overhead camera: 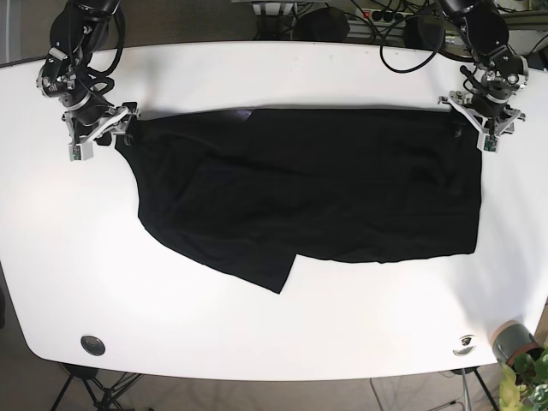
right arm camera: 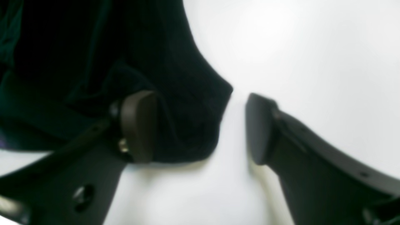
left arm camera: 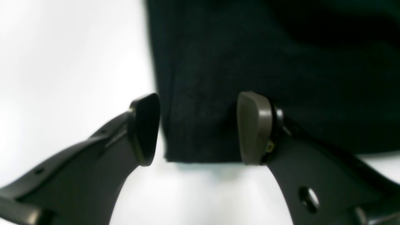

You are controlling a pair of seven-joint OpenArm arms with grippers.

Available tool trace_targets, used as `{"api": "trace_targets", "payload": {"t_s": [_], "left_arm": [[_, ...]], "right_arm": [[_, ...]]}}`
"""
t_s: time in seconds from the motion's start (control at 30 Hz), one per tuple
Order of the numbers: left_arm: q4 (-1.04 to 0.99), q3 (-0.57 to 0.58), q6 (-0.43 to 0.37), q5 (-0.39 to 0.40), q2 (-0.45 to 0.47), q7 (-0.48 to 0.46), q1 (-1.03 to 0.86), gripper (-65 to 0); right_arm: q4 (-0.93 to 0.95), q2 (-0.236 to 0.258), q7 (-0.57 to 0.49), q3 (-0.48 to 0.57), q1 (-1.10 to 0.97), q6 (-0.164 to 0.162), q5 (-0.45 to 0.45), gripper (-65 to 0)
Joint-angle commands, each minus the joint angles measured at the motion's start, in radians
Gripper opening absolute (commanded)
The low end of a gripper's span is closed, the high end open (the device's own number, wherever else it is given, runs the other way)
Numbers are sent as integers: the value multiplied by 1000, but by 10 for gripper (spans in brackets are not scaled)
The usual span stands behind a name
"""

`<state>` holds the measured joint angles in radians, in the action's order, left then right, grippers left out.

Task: Fold the T-shirt properly
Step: 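Regrasp the shirt's edge with both grippers and pull it taut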

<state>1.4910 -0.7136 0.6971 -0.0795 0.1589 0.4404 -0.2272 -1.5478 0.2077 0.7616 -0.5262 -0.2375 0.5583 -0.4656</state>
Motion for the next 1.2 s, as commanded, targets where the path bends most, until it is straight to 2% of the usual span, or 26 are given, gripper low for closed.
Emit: {"api": "trace_targets", "payload": {"t_s": [0.0,0.1,0.17,0.23,0.3,0.4,0.63,0.8,0.97,1.03,1.17], "left_arm": [[-10,-1,1,-16,26,11,4,-292],[-10,1,1,-16,26,11,1,-293],[-10,-1,1,-16,24,11,-1,-326],[-10,-4,1,-16,23,11,-2,-406],[-10,-5,1,-22,23,15,-2,-526],[-10,-7,1,-22,24,16,-24,-646],[61,-11,1,-16,21,16,-119,-650],[122,-64,1,-16,-9,16,-165,-650],[122,-113,1,-16,-14,16,-196,-650],[124,-127,1,-16,-17,16,-205,-650],[118,-133,1,-16,-17,16,-225,-650]], "right_arm": [[-9,9,5,21,2,6,-8,-262],[-15,9,5,38,-9,3,-12,-303],[-15,8,3,38,-15,1,-14,-384],[-15,-7,3,36,-20,1,-11,-501],[-20,-12,3,34,-21,-2,-6,-629],[-43,-14,3,33,-36,-2,-11,-604],[-127,-20,6,-33,-112,-4,-15,-602],[-182,-23,8,-84,-175,-4,-17,-602],[-245,-61,8,-137,-237,6,-17,-601],[-256,-61,8,-142,-259,6,-17,-601],[-259,-93,8,-148,-296,6,-15,-596]]}}
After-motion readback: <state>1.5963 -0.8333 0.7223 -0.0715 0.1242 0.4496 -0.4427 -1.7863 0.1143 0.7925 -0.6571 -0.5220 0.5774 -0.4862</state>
